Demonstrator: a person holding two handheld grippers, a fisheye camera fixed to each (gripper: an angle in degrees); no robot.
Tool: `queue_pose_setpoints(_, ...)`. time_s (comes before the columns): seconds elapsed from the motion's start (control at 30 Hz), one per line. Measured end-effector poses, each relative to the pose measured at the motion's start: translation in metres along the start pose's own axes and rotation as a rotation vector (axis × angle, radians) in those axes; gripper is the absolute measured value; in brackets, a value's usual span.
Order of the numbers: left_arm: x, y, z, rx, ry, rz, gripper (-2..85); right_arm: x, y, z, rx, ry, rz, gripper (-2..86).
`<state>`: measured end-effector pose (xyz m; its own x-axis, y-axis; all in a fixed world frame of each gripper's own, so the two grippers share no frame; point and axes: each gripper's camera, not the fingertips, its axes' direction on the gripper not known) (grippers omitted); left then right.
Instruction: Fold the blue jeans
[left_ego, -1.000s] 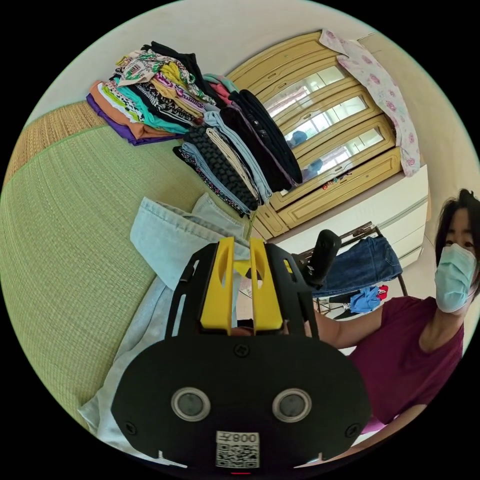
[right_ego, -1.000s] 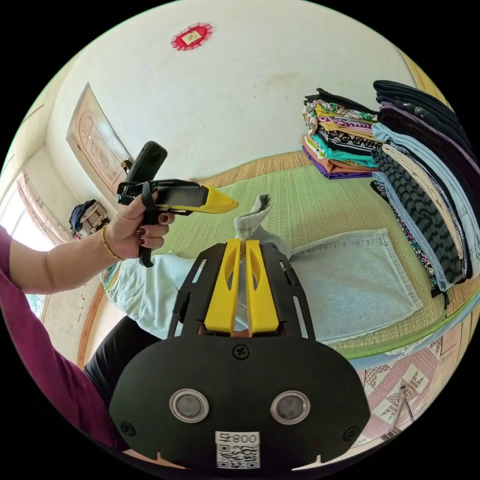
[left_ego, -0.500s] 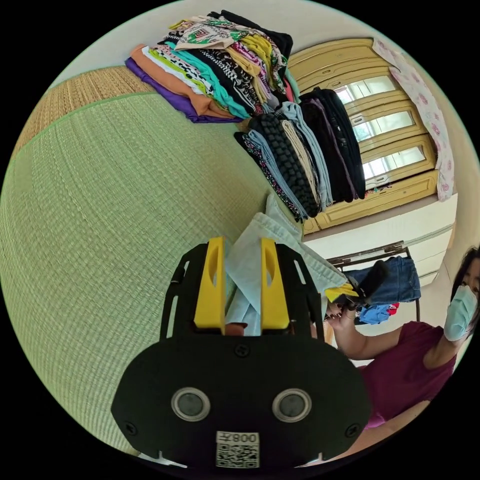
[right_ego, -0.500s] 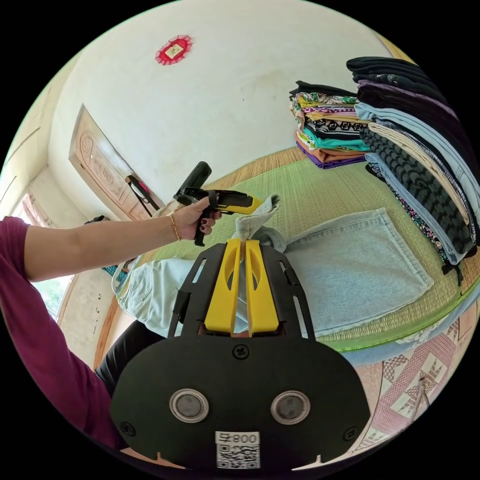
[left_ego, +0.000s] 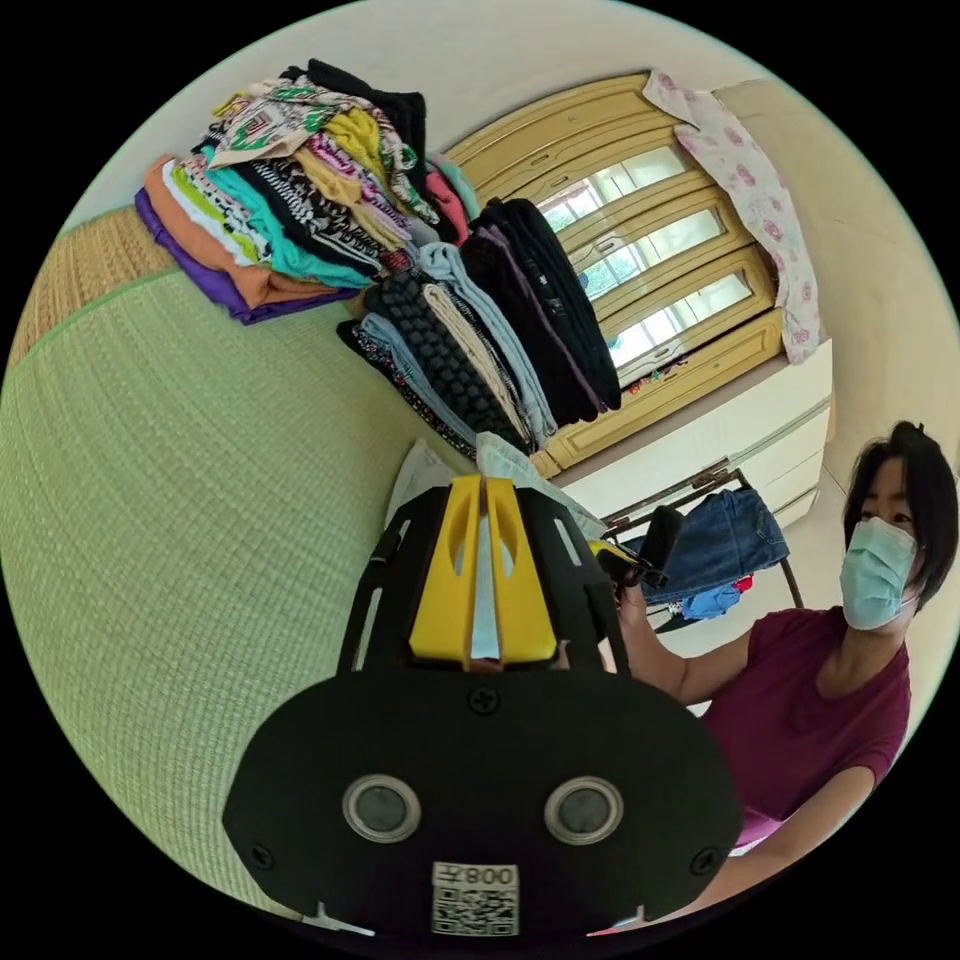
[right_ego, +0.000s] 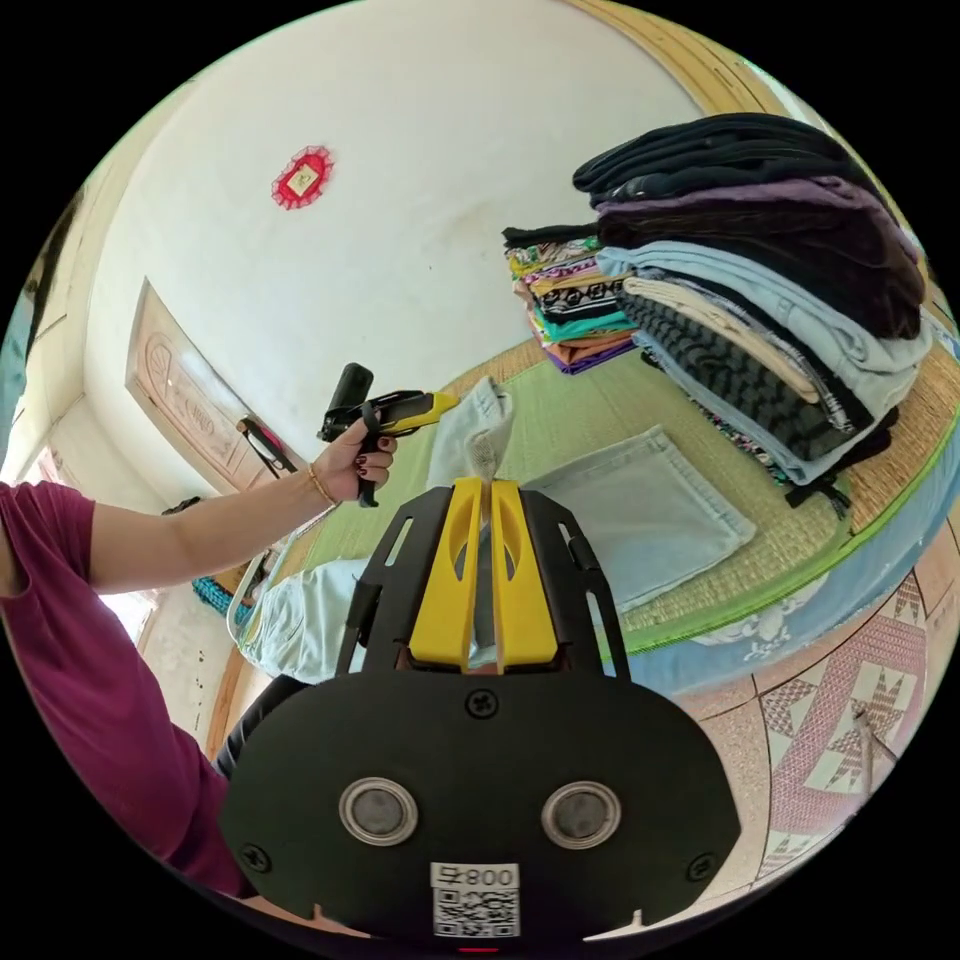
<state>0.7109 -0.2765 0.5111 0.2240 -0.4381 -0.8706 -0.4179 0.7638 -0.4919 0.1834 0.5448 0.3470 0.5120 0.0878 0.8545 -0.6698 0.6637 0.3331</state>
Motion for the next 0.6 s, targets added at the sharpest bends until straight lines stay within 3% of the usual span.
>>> queue_pose_setpoints(0.17, 0.030, -0.044, 0.061, -0.062, -0.084, 0.091, 0.5, 0.045, 0.000, -0.024, 0.047, 0.067, 0.085, 1.0)
queue_pose_setpoints(0.6, 0.002, -0.068, 0.162, -0.227, -0.245, 0.002, 0.4, 0.145, 0.032, 0.014, -0.055, 0.056, 0.301, 1.0)
